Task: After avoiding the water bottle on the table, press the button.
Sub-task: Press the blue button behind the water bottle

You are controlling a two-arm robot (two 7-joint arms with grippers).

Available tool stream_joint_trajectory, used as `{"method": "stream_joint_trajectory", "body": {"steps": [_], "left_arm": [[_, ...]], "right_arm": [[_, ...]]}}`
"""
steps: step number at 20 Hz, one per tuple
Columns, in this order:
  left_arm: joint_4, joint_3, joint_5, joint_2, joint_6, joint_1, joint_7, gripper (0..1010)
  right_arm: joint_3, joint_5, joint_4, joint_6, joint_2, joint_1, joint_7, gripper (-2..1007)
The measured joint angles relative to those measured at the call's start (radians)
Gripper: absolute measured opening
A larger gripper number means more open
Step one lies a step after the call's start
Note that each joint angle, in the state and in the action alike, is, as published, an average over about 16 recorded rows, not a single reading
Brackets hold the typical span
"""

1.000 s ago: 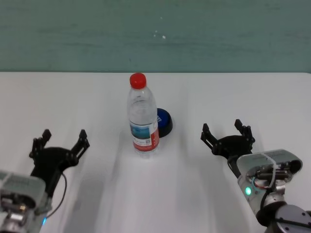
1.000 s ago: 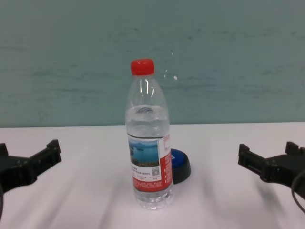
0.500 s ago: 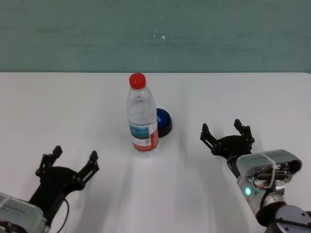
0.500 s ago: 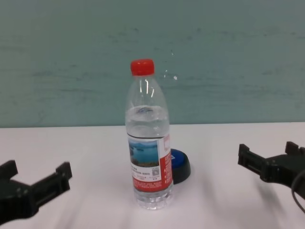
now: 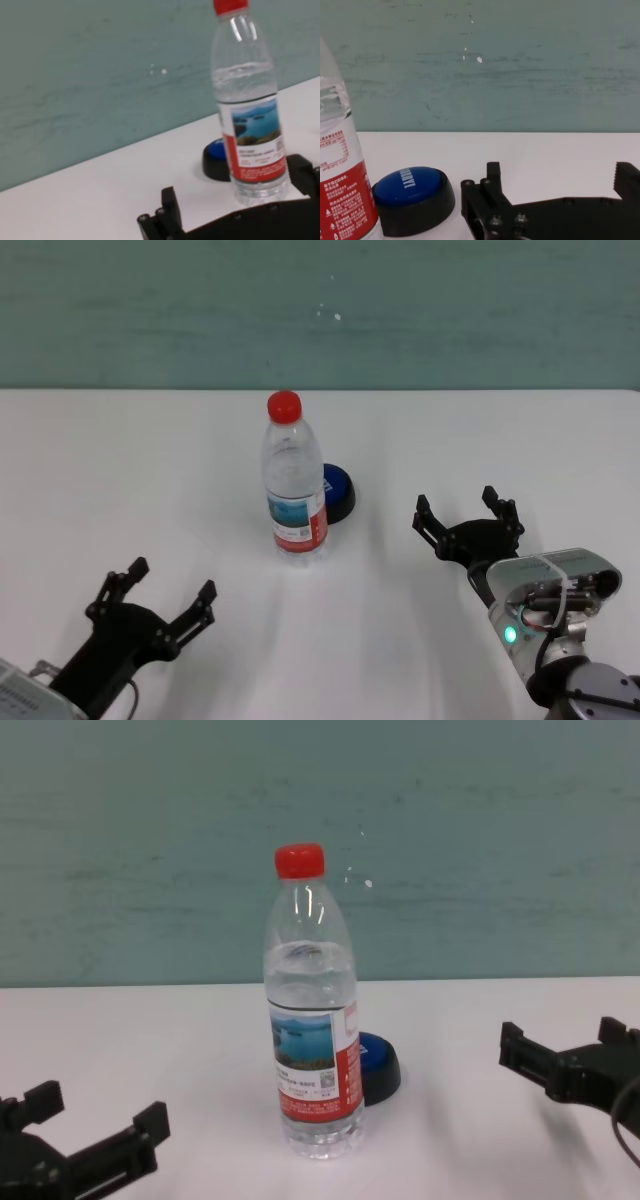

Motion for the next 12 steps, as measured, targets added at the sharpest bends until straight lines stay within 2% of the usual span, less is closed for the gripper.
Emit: {"method": "stream_joint_trajectory", "body": {"steps": [5,12], "left_arm": [[0.027,0.000,-0.025,0.026,-0.045,-0.014,-0.043,1000],[0.058,0.006,-0.048,0.055,-0.080,-0.040,-0.076,1000]], "right_arm": [[0.000,0.000,0.000,0.000,0.000,0.000,0.000,1004],[0.000,0.000,0.000,0.000,0.000,0.000,0.000,1004]]}}
